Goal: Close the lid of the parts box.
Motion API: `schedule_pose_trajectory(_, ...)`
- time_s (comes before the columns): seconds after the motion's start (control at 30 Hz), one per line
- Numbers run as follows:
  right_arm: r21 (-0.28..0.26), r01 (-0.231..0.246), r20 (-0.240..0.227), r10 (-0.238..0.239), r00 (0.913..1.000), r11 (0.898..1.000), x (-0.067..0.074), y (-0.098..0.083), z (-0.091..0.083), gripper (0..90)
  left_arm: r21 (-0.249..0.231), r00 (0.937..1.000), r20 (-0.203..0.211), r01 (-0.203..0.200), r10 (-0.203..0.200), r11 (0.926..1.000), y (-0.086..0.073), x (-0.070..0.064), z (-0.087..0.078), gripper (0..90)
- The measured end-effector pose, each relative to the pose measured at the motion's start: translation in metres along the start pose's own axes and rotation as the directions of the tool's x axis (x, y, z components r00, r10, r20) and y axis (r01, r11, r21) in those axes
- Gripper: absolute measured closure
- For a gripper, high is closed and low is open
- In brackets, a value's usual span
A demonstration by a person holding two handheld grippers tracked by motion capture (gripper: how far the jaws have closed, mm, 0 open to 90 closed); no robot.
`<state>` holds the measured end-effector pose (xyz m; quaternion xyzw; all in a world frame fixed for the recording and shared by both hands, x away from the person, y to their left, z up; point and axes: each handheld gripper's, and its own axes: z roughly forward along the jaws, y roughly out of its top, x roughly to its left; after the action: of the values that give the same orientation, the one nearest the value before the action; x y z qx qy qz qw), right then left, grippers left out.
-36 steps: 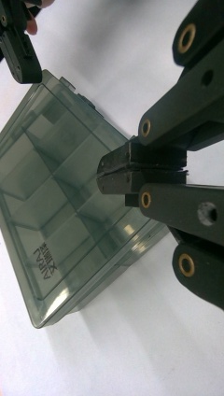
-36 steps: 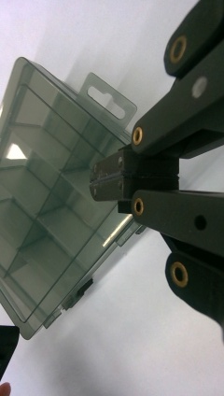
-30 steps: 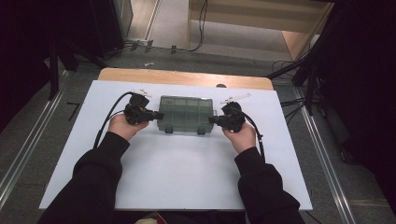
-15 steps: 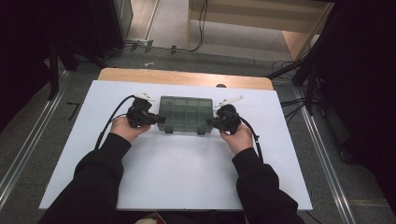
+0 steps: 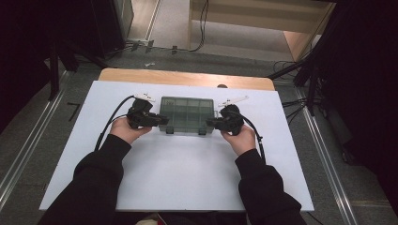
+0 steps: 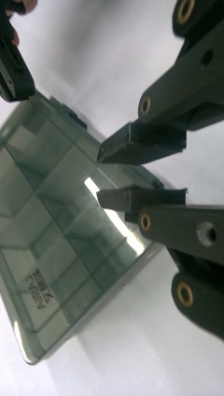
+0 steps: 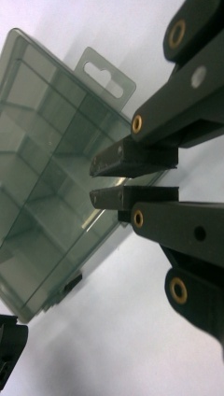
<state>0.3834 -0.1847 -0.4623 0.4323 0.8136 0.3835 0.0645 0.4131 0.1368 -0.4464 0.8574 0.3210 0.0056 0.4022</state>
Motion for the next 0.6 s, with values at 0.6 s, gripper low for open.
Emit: schedule_pose_trajectory(0.6, -0.071, 0.003, -0.061, -0.007, 0.9981, 0.997, 0.018, -0.018, -0.021, 46.8, -0.061, 0.998, 0.064, 0.001, 0.003, 0.9982, -0.011, -0.017, -0.018, 47.8)
